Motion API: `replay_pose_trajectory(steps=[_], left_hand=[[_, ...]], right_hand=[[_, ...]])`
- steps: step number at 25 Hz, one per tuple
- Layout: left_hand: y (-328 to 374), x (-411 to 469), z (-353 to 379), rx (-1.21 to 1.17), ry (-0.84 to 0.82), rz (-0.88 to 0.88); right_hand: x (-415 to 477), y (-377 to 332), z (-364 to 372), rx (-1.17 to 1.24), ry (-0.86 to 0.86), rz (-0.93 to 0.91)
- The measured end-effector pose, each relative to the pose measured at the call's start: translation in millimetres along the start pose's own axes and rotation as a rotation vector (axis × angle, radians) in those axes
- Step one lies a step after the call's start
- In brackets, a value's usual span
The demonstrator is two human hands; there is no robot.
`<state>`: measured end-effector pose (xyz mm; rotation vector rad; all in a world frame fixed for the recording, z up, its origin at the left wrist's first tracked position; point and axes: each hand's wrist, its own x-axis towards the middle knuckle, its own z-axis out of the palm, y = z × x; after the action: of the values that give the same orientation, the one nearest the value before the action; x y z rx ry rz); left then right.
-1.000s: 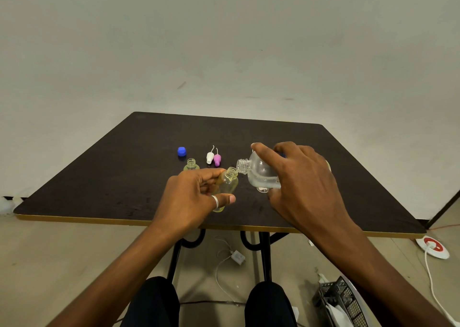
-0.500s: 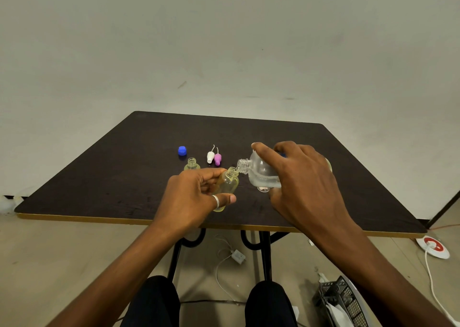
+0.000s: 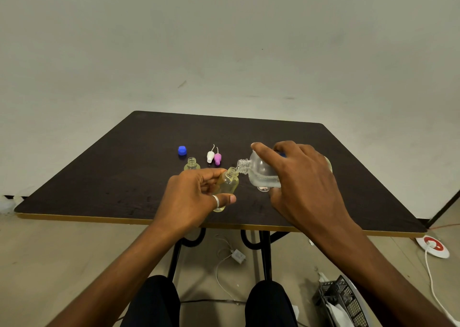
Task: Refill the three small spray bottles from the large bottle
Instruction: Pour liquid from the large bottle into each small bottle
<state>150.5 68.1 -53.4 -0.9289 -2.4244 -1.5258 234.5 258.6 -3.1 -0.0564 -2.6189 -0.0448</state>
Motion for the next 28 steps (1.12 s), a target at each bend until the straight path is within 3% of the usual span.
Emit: replay_pose_trajectory(steps=[28], left_hand=[[-1.9, -0.7, 1.4, -0.026, -0.024, -0.027]], right_hand=[[-0.7, -0.2, 4.5, -0.019, 0.040, -0.017]])
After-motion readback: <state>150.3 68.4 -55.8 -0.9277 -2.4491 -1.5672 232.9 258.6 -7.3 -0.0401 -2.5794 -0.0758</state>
